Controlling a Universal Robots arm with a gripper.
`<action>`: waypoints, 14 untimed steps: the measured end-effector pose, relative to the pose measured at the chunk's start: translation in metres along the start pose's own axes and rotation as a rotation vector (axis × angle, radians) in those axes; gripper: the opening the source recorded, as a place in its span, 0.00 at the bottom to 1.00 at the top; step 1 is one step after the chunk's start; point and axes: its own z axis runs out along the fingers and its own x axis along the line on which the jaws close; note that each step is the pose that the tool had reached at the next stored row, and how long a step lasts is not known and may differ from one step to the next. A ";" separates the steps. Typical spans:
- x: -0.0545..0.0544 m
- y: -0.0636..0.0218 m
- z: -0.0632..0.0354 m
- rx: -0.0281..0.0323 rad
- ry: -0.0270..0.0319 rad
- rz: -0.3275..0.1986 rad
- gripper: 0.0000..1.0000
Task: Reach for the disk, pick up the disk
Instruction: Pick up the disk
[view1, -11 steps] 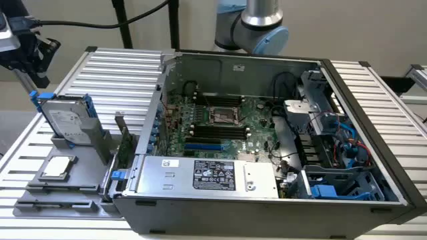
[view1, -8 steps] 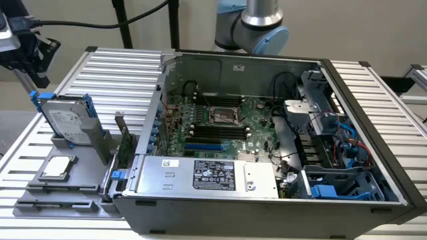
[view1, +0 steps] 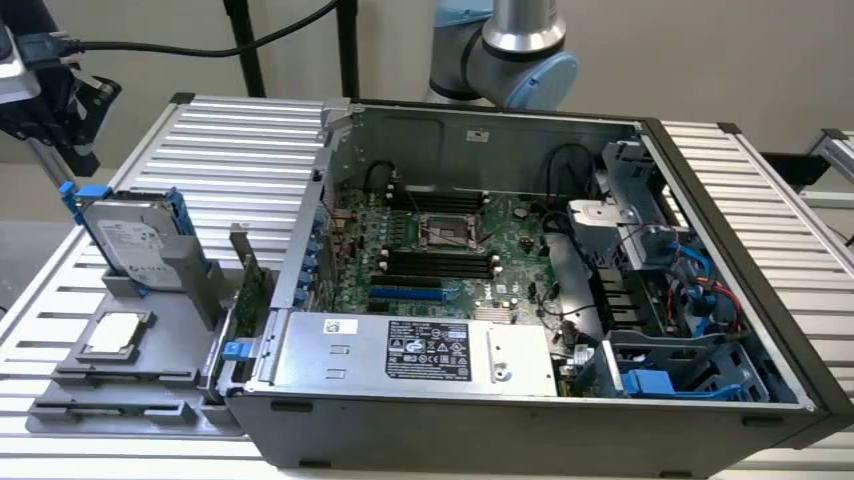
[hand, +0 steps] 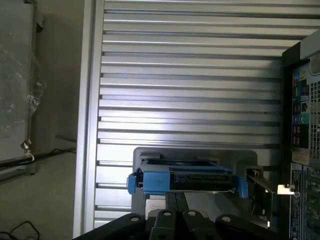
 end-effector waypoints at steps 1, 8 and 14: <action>0.000 0.0000 0.0000 0.0000 0.0000 0.000 0.11; 0.002 0.0013 0.0000 0.0000 0.0031 -0.085 0.11; 0.002 0.0013 0.0001 0.0001 0.0072 -0.193 0.11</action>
